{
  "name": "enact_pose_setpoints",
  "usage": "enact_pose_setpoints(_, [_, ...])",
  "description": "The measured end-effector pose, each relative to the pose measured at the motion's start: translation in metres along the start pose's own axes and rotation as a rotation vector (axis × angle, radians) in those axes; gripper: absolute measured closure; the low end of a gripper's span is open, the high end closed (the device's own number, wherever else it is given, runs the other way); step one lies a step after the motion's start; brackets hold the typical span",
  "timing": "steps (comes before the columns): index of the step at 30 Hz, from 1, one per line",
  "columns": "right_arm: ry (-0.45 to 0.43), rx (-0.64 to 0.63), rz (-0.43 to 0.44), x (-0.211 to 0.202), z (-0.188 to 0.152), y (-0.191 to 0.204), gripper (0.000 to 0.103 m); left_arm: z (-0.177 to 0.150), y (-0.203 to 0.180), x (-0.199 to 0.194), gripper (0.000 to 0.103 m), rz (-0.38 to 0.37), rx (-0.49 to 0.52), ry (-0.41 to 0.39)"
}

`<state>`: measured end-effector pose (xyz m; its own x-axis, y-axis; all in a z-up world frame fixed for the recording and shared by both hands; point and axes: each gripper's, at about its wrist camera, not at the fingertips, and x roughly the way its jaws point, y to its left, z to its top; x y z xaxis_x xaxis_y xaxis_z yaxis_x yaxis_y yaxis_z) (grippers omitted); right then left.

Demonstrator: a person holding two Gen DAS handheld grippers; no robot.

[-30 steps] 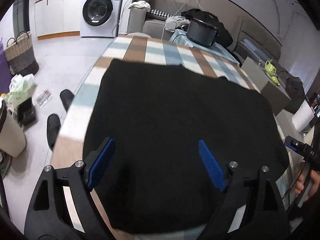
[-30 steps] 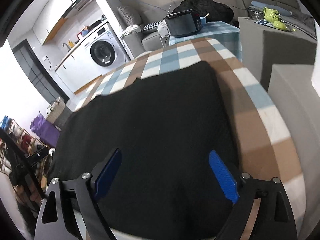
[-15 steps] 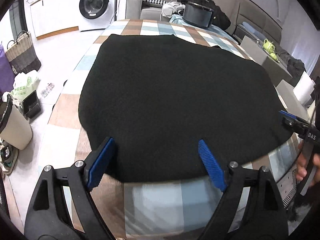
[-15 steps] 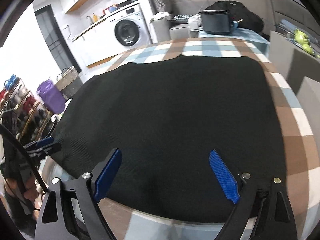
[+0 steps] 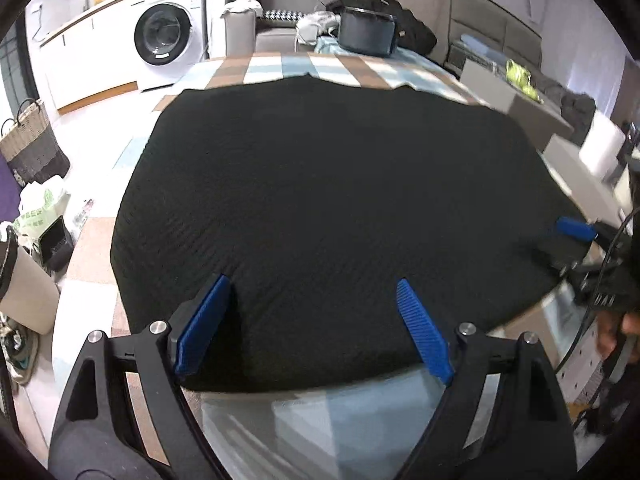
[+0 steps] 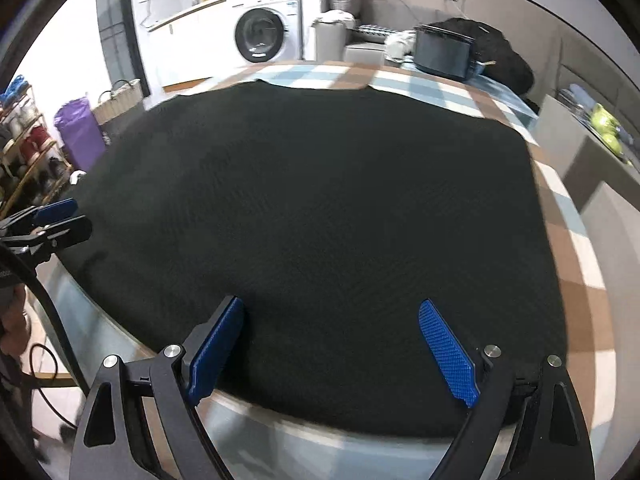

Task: Fold small clothes
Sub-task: 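Lay the black shirt flat on the table and open both grippers, then grasp the shirt side edge with the left gripper and fold it over the body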

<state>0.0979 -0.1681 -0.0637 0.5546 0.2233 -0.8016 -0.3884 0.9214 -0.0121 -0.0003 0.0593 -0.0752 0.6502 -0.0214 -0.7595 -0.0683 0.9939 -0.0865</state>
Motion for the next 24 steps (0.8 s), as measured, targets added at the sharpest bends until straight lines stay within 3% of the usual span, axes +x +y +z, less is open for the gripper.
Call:
enact_pose_setpoints(4, [-0.003,0.009,0.005,-0.012,-0.007,-0.013,0.012,-0.006,-0.001,-0.005,0.019,0.0,0.043,0.011])
enact_pose_setpoints(9, [-0.02,0.041,0.07,-0.008,0.011,-0.003,0.012,0.019,-0.016,0.003,0.019,-0.028,0.019,-0.018])
enact_pose_setpoints(12, [-0.014,0.032,0.077,0.009,0.028,0.013,0.012,0.037,-0.023,0.026,0.019,-0.018,-0.007,0.032])
enact_pose_setpoints(14, [0.005,0.011,0.068,0.022,0.037,0.022,0.012,0.041,-0.025,0.039,0.019,0.003,-0.014,0.073])
enact_pose_setpoints(17, [0.015,-0.055,0.016,0.029,0.041,0.031,0.012,0.04,-0.025,0.038,0.019,0.016,0.019,0.068])
enact_pose_setpoints(20, [0.017,-0.017,-0.021,0.027,0.033,0.012,0.012,0.033,-0.016,0.03,0.019,0.018,0.009,0.065])
enact_pose_setpoints(24, [0.013,0.059,0.005,0.016,0.028,-0.011,0.011,0.018,-0.01,0.004,0.019,0.064,-0.001,0.044])
